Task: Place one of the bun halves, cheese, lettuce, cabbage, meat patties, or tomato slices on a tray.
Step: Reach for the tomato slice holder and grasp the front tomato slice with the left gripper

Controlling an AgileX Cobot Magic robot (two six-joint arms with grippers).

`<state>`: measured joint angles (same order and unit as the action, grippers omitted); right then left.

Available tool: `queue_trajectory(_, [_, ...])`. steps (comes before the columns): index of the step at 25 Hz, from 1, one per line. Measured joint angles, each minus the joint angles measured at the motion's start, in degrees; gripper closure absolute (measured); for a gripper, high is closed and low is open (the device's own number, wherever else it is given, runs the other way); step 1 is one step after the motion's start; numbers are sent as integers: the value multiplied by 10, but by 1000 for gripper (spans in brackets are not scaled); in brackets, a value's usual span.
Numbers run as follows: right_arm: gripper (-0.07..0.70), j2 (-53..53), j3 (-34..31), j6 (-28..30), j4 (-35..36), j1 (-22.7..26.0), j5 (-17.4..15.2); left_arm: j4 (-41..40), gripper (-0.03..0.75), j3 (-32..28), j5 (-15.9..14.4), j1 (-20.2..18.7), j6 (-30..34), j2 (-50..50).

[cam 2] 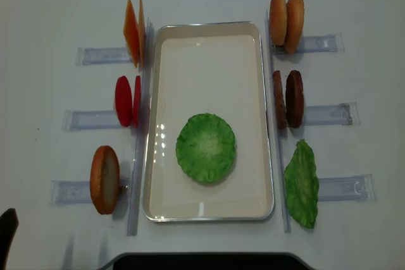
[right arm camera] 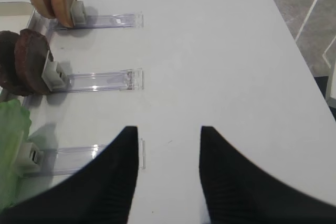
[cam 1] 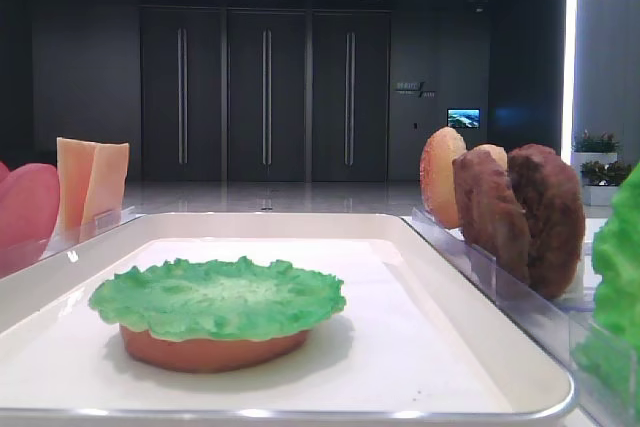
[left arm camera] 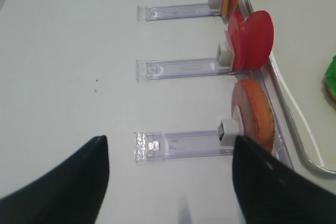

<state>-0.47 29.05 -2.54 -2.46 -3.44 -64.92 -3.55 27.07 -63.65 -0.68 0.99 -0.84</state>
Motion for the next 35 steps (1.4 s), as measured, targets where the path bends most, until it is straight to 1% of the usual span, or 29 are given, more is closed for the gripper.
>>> queue_trajectory(3, [358,0,0,0,0,0,0,-17,176,8,-5,0,-1,1])
queue_trajectory(6, [358,0,0,0,0,0,0,-11,193,10,-6,0,-2,20])
queue_trajectory(10, [358,0,0,0,0,0,0,-8,197,10,-7,0,-5,77])
queue_trajectory(14, [358,0,0,0,0,0,0,-8,197,26,-7,0,-34,160])
queue_trajectory(23, [358,0,0,0,0,0,0,-8,198,142,-6,0,-56,395])
queue_trajectory(27, [358,0,0,0,0,0,0,-8,198,186,2,0,-59,513])
queue_trajectory(31, [358,0,0,0,0,0,0,-8,199,230,24,0,-60,624])
queue_trajectory(35, [358,0,0,0,0,0,0,-8,199,273,42,0,-60,708])
